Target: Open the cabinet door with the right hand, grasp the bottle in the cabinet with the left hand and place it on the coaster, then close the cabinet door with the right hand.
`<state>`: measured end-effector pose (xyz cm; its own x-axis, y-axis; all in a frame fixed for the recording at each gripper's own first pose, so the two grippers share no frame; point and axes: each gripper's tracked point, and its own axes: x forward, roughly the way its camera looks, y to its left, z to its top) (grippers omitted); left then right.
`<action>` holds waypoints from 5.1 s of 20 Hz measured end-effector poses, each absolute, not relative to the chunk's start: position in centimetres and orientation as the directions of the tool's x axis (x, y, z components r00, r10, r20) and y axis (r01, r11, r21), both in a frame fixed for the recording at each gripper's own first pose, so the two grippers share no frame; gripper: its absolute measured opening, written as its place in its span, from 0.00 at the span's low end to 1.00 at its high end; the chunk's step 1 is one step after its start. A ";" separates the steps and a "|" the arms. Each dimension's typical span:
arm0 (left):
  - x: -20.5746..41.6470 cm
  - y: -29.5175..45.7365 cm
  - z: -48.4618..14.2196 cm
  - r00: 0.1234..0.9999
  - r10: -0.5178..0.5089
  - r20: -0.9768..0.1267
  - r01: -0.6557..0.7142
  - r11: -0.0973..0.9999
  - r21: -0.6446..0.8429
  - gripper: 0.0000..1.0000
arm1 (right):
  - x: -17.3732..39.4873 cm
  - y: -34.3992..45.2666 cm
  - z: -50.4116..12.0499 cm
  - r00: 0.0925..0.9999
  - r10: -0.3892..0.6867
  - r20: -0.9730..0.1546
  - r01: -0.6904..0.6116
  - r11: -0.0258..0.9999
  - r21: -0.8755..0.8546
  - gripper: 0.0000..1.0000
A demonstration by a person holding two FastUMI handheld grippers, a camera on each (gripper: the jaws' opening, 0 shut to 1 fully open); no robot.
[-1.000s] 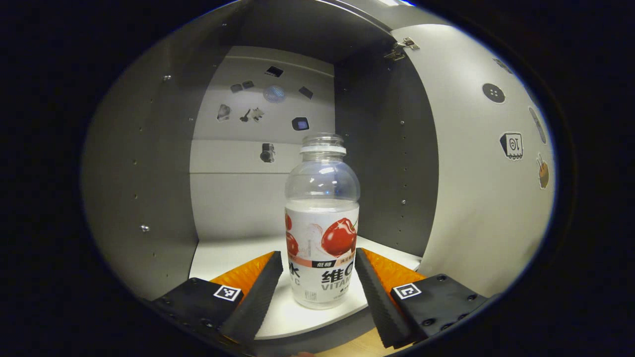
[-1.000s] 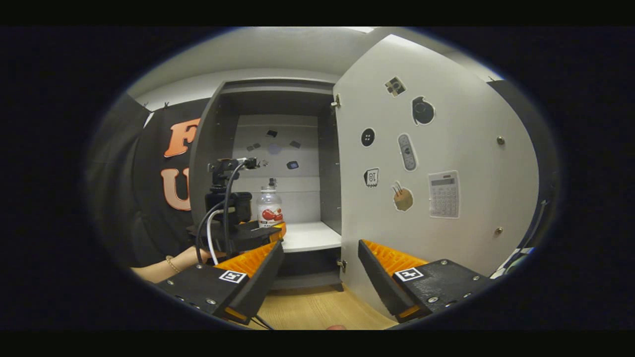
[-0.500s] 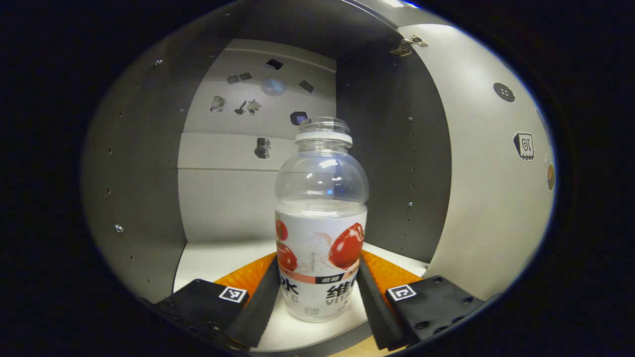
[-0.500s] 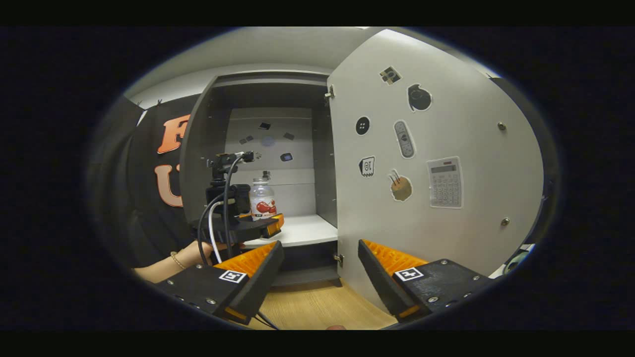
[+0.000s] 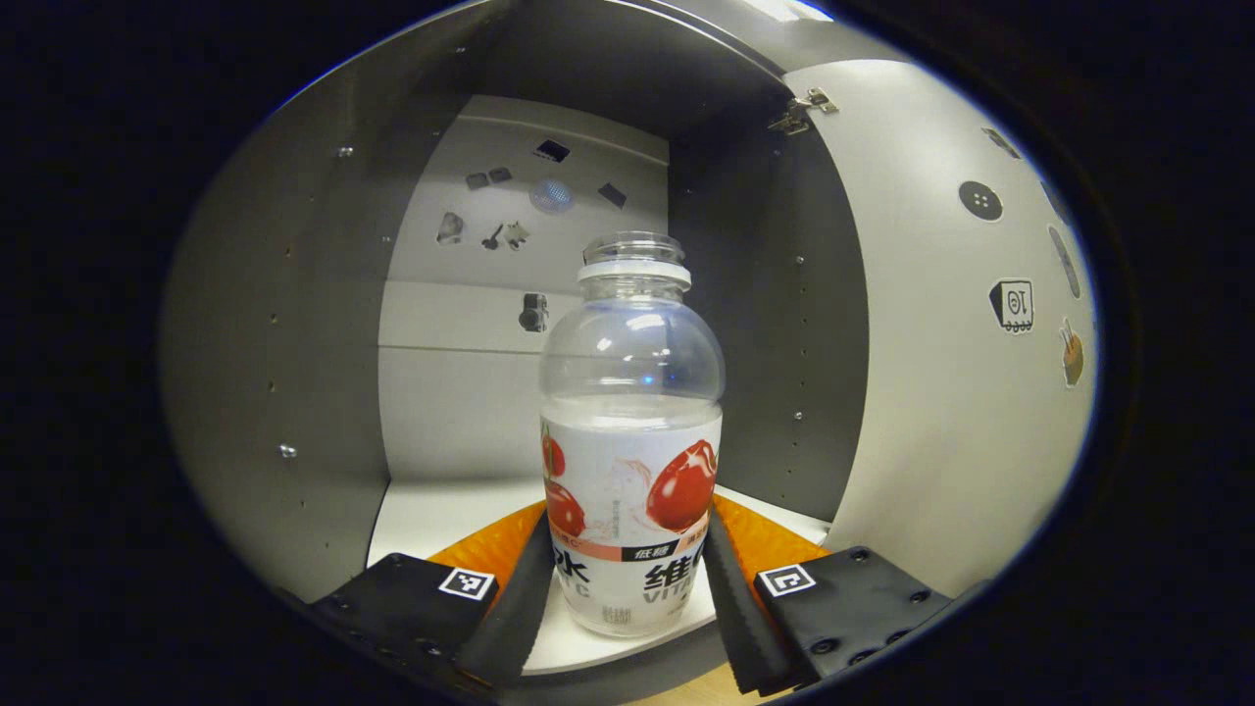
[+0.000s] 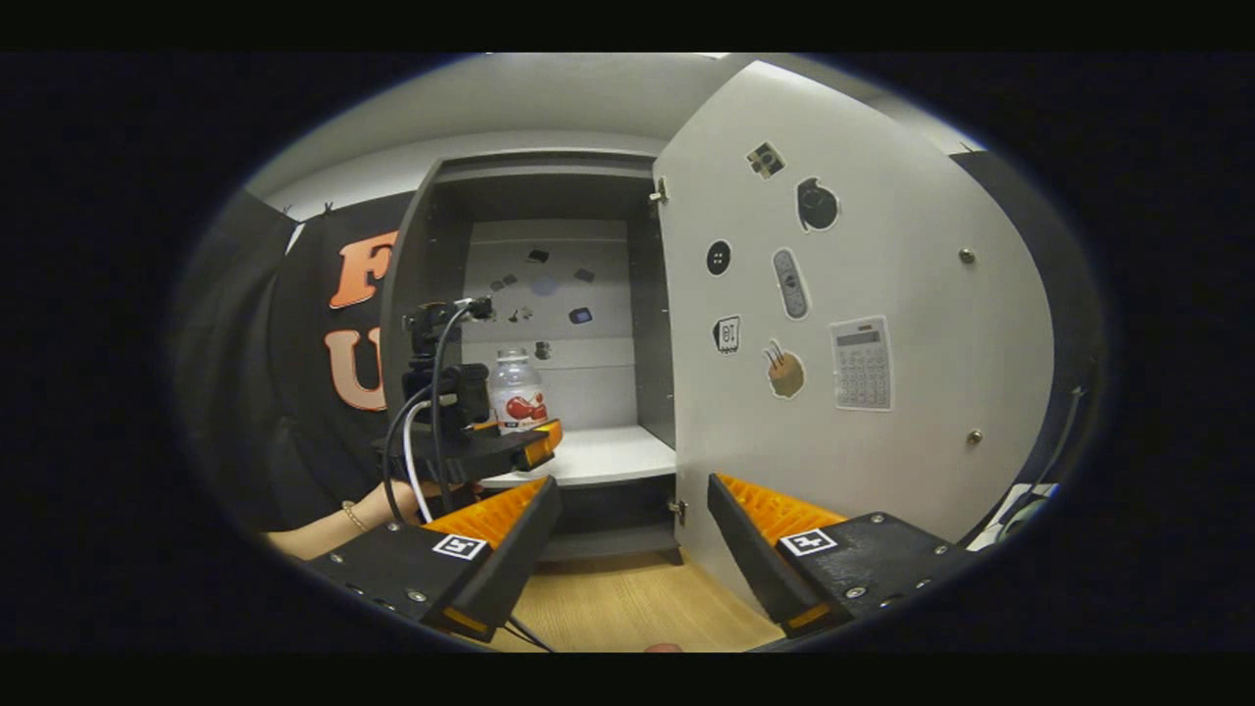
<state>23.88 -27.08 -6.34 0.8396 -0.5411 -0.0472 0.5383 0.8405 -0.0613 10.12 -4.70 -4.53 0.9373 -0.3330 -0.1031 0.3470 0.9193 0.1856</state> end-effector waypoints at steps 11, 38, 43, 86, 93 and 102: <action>13.6 -21.9 -5.2 0.895 -0.445 -0.037 0.444 0.896 -0.031 0.83 | 4.5 -3.0 -3.1 0.977 -0.212 -0.025 0.213 0.963 0.166 0.93; 0.0 -3.0 -32.2 0.961 -0.212 -0.175 0.219 0.976 0.019 0.84 | 7.8 9.1 -9.5 0.990 -0.061 -0.125 0.073 0.993 0.092 0.93; -0.9 -3.1 -35.3 0.945 -0.236 -0.228 0.240 0.971 -0.009 0.83 | 8.3 11.7 -11.0 0.983 -0.027 -0.180 0.042 0.996 0.079 0.93; 1.7 -4.4 -18.7 0.974 -0.181 -0.137 0.195 0.977 0.089 0.95 | 2.9 0.8 -6.0 0.978 -0.182 -0.104 0.196 0.970 0.146 0.94; 1.0 -4.7 -11.5 0.988 -0.105 -0.116 0.105 0.994 -0.004 0.95 | -1.9 -5.7 -2.7 0.967 -0.242 -0.076 0.249 0.964 0.096 0.94; -0.9 -7.8 -4.4 0.991 -0.123 -0.051 0.124 0.992 0.007 0.95 | -9.7 -20.8 -2.2 0.845 -0.530 -0.072 0.531 0.847 -0.013 0.95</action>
<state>-0.88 -7.76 -4.40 0.9911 -0.1230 -0.0513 0.1235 0.9923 0.0072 -9.66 -20.78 -2.22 0.8448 -0.5302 -0.0718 0.5308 0.8474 -0.0129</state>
